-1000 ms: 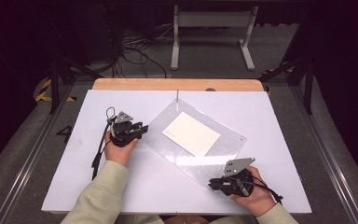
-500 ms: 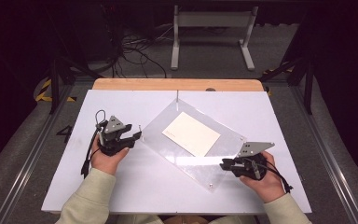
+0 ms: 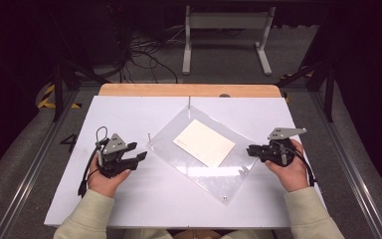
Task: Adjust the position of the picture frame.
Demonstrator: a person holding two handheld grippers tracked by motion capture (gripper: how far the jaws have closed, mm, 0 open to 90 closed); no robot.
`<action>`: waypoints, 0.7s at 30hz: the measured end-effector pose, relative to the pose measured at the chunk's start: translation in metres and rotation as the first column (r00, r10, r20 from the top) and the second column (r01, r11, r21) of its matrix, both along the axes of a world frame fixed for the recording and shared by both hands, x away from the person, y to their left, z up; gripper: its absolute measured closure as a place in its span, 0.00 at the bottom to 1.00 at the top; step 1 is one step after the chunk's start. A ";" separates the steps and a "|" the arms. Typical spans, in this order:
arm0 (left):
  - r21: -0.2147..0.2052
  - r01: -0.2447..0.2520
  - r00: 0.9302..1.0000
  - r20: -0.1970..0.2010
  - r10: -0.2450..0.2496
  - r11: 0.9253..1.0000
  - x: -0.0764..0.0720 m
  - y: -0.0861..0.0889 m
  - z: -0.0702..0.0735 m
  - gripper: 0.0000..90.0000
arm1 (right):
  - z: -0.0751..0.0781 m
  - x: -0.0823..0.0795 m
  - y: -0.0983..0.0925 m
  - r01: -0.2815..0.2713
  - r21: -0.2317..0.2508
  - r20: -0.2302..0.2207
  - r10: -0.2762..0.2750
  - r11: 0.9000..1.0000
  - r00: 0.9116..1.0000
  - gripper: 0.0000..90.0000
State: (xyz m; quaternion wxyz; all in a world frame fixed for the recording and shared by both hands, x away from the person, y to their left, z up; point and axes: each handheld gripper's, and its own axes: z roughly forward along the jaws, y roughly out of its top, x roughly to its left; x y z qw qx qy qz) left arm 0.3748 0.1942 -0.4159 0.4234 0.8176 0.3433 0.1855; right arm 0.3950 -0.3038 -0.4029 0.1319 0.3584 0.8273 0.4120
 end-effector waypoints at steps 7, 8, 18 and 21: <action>0.015 0.010 1.000 -0.012 -0.010 1.000 -0.004 0.003 -0.004 0.54 | -0.007 0.017 -0.021 0.110 0.017 -0.018 -0.110 0.994 0.994 0.85; 0.012 0.008 1.000 -0.014 -0.008 1.000 -0.004 0.003 -0.004 0.54 | -0.008 0.019 -0.024 0.127 0.013 -0.020 -0.126 0.992 0.992 0.85; 0.019 0.024 0.999 -0.032 -0.023 1.000 -0.001 -0.001 -0.008 0.54 | -0.025 0.039 -0.040 0.279 -0.026 -0.031 -0.280 0.960 0.959 0.87; 0.020 0.026 0.999 -0.036 -0.025 0.999 -0.001 -0.002 -0.009 0.54 | -0.028 0.041 -0.038 0.302 -0.052 -0.028 -0.303 0.952 0.952 0.86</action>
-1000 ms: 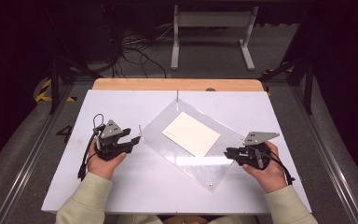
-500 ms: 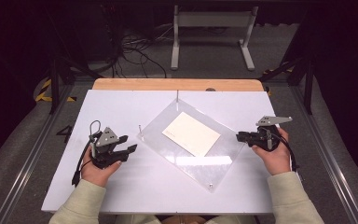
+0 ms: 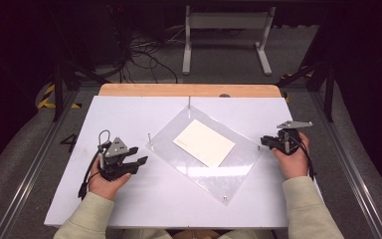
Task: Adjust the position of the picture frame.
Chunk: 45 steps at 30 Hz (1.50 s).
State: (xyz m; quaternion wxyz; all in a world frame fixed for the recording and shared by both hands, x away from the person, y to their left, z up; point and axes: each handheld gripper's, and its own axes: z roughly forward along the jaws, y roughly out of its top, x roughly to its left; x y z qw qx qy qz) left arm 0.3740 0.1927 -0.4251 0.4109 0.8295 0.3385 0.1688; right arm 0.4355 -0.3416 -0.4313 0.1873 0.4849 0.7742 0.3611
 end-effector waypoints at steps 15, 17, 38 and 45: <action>0.000 0.008 1.000 -0.008 -0.008 1.000 -0.001 -0.003 -0.001 0.54 | -0.007 0.000 0.013 -0.073 -0.023 -0.051 0.071 0.997 0.996 0.87; -0.001 0.007 1.000 -0.008 -0.007 1.000 -0.001 -0.003 -0.001 0.54 | -0.008 0.000 0.015 -0.091 -0.041 -0.051 0.089 0.995 0.995 0.92; 0.001 -0.004 0.999 -0.037 0.004 1.000 0.002 -0.002 -0.005 0.54 | -0.010 -0.056 0.042 -0.138 0.006 -0.085 0.138 0.990 0.987 0.92; 0.019 -0.044 0.996 -0.073 0.045 0.999 0.009 0.003 -0.010 0.54 | -0.010 -0.080 0.059 -0.217 0.004 -0.103 0.216 0.976 0.971 0.92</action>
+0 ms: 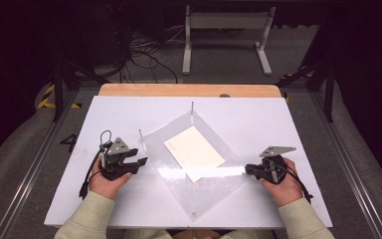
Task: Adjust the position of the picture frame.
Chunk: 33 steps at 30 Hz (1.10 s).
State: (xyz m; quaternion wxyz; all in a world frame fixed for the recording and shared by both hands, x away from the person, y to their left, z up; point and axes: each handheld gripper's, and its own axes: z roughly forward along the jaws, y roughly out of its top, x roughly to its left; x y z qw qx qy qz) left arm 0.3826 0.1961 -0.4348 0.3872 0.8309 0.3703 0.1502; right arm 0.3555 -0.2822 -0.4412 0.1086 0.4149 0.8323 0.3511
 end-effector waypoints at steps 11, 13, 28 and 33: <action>-0.045 -0.232 0.972 -0.030 0.231 0.972 0.028 0.011 -0.002 0.50 | 0.000 -0.010 0.009 -0.039 -0.006 -0.007 0.039 0.999 0.999 0.92; -0.041 -0.230 0.973 -0.015 0.230 0.972 0.035 0.006 -0.002 0.50 | 0.000 -0.010 0.009 -0.038 -0.008 -0.007 0.038 0.999 0.999 0.92; -0.025 -0.285 0.957 0.050 0.286 0.958 0.073 -0.018 -0.007 0.94 | -0.002 -0.013 0.007 -0.037 0.009 0.007 0.037 0.999 0.999 0.92; 0.007 -0.278 0.959 0.063 0.277 0.961 0.081 -0.026 0.006 0.94 | -0.001 -0.015 0.009 -0.039 -0.002 0.007 0.039 0.999 0.999 0.92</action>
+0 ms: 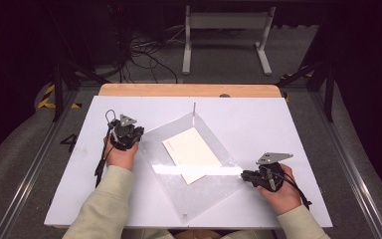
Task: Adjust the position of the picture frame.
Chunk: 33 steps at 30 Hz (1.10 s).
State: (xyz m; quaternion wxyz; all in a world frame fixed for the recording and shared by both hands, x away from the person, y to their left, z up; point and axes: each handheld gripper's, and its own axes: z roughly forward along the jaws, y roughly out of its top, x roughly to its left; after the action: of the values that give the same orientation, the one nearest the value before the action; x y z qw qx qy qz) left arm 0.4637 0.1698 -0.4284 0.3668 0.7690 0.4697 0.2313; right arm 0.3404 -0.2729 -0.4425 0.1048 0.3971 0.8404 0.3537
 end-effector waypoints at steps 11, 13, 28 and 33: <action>0.020 0.035 0.998 0.054 -0.036 0.999 0.027 -0.037 0.028 0.93 | -0.001 -0.027 0.001 -0.031 0.011 -0.011 0.031 0.999 0.999 0.92; 0.026 0.049 0.997 0.050 -0.050 0.998 0.031 -0.044 0.032 0.93 | -0.001 -0.032 0.002 -0.035 0.010 -0.012 0.035 0.999 0.999 0.92; 0.014 0.090 0.995 0.040 -0.091 0.996 0.054 -0.069 0.022 0.94 | -0.015 -0.075 0.013 -0.146 0.133 -0.119 0.162 0.980 0.979 1.00; -0.001 0.091 0.996 0.003 -0.091 0.996 0.063 -0.072 0.006 0.94 | 0.005 -0.083 0.005 -0.131 0.087 0.018 0.130 0.988 0.991 0.92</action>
State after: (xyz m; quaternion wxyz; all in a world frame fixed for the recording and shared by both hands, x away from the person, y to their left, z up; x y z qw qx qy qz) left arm 0.5270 0.0980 -0.4222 0.3780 0.7891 0.4336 0.2153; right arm 0.2579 -0.2679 -0.4379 0.0690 0.3435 0.8474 0.3990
